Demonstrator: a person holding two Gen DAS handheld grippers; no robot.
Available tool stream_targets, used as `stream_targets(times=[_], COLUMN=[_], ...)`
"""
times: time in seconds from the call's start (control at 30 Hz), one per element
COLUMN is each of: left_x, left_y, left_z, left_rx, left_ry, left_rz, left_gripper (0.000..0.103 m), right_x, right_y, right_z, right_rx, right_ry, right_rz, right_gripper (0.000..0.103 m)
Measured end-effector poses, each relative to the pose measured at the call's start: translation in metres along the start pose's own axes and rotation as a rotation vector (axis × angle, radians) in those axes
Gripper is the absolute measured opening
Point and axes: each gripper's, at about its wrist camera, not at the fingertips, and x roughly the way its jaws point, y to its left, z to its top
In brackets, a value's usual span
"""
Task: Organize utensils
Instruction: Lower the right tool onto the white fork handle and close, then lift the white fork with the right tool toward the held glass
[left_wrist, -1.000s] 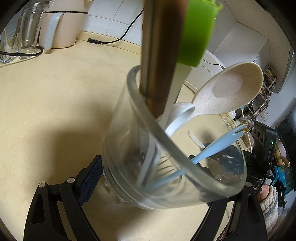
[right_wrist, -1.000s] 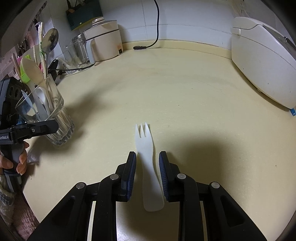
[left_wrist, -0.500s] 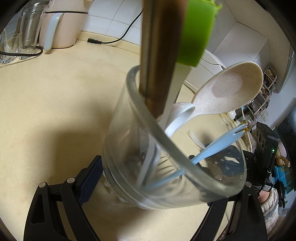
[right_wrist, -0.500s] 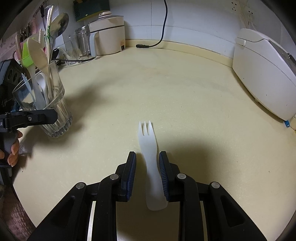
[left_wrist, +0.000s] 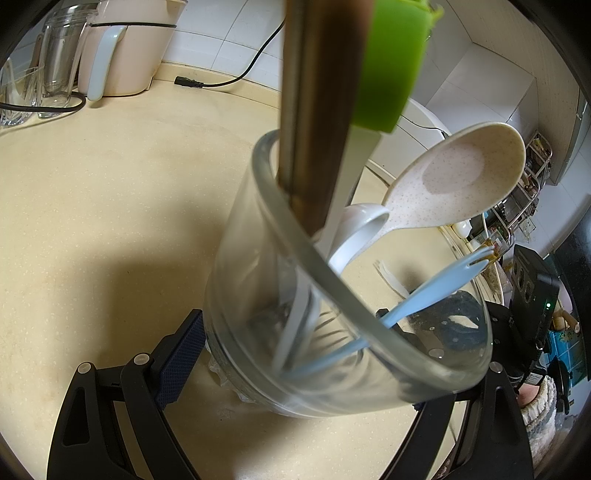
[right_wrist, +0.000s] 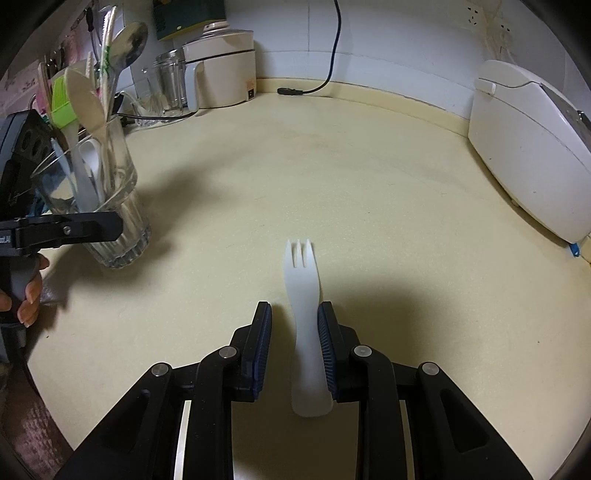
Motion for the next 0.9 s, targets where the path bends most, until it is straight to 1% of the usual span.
stream_targets(times=[0.03,0.1,0.13,0.17,0.23,0.33,0.4,0.43,0.5,0.53,0.57,0.63,0.67,0.73,0.8,0.9], left_x=[0.000,0.000,0.000,0.000,0.000,0.000,0.000,0.000,0.000,0.000,0.000,0.000,0.000,0.000,0.000,0.000], left_y=[0.000,0.000,0.000,0.000,0.000,0.000,0.000,0.000,0.000,0.000,0.000,0.000,0.000,0.000,0.001,0.000], left_z=[0.000,0.000,0.000,0.000,0.000,0.000,0.000,0.000,0.000,0.000,0.000,0.000,0.000,0.000,0.000,0.000], left_rx=[0.000,-0.001,-0.001,0.000,-0.001,-0.001,-0.001,-0.001,-0.001,-0.001,-0.001,-0.001,-0.001,-0.001,-0.001,-0.001], left_ry=[0.000,0.000,0.000,0.000,0.000,0.000,0.000,0.000,0.000,0.000,0.000,0.000,0.000,0.000,0.000,0.000], left_rz=[0.000,-0.001,-0.001,-0.001,-0.001,-0.001,-0.001,-0.001,-0.001,-0.001,-0.001,-0.001,-0.001,-0.001,-0.001,-0.001], left_gripper=[0.091,0.091,0.091,0.091,0.091,0.091,0.091,0.091,0.091,0.091,0.091,0.091,0.091,0.091,0.091,0.091], right_x=[0.000,-0.002,-0.003,-0.005,-0.013,-0.023,-0.018,-0.013,-0.002,0.006,0.013,0.020,0.020,0.015,0.014,0.017], right_y=[0.000,0.001,0.001,0.002,-0.001,-0.011,-0.016,-0.020,-0.028,-0.033,-0.035,-0.035,-0.034,-0.028,-0.023,-0.012], right_z=[0.000,0.000,0.000,0.001,0.003,0.010,0.018,0.024,0.033,0.038,0.041,0.041,0.037,0.029,0.025,0.019], right_rx=[0.001,0.006,0.007,0.004,0.010,0.059,0.074,0.090,0.129,0.153,0.161,0.162,0.159,0.126,0.094,0.037], right_ry=[0.002,0.009,0.010,0.000,-0.042,-0.089,-0.071,-0.057,-0.031,-0.005,0.012,0.033,0.034,0.023,0.018,0.039], right_rz=[0.018,0.090,0.112,0.111,0.078,0.073,0.064,0.080,0.141,0.180,0.196,0.210,0.216,0.217,0.189,0.158], right_gripper=[0.026,0.026,0.026,0.026,0.026,0.026,0.026,0.026,0.026,0.026,0.027,0.035,0.036,0.037,0.037,0.037])
